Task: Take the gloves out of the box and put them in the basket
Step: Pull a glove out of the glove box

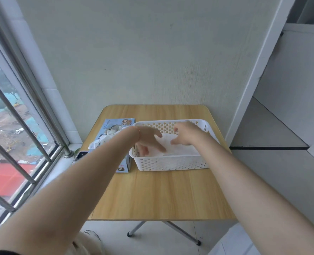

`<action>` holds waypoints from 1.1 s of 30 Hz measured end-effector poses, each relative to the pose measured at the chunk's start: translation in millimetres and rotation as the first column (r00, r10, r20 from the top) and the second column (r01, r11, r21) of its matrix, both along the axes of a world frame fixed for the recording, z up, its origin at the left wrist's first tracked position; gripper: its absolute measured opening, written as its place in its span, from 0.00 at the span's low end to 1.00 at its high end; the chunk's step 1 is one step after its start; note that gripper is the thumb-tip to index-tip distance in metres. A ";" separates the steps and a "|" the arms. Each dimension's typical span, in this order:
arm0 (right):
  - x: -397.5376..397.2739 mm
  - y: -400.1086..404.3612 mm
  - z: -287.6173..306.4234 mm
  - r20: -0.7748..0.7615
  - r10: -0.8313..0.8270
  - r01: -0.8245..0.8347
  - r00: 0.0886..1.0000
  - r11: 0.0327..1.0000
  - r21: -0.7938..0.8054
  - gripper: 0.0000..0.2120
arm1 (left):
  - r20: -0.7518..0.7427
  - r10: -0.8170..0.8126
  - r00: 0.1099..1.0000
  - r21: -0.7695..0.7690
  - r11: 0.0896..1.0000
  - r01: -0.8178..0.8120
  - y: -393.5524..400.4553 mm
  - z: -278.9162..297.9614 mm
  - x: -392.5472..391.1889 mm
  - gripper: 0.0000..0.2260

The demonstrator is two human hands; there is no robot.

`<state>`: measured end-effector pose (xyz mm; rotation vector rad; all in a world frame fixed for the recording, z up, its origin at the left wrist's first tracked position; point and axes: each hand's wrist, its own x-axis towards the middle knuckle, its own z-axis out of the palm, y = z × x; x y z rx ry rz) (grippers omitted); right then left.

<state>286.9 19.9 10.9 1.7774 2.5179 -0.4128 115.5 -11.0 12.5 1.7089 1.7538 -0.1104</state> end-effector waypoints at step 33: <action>-141.8 -28.4 16.8 -0.748 0.109 -0.007 0.655 0.990 0.138 0.05 | 0.523 0.336 0.784 0.582 0.531 -0.616 -59.9 6.1 -135.1 0.03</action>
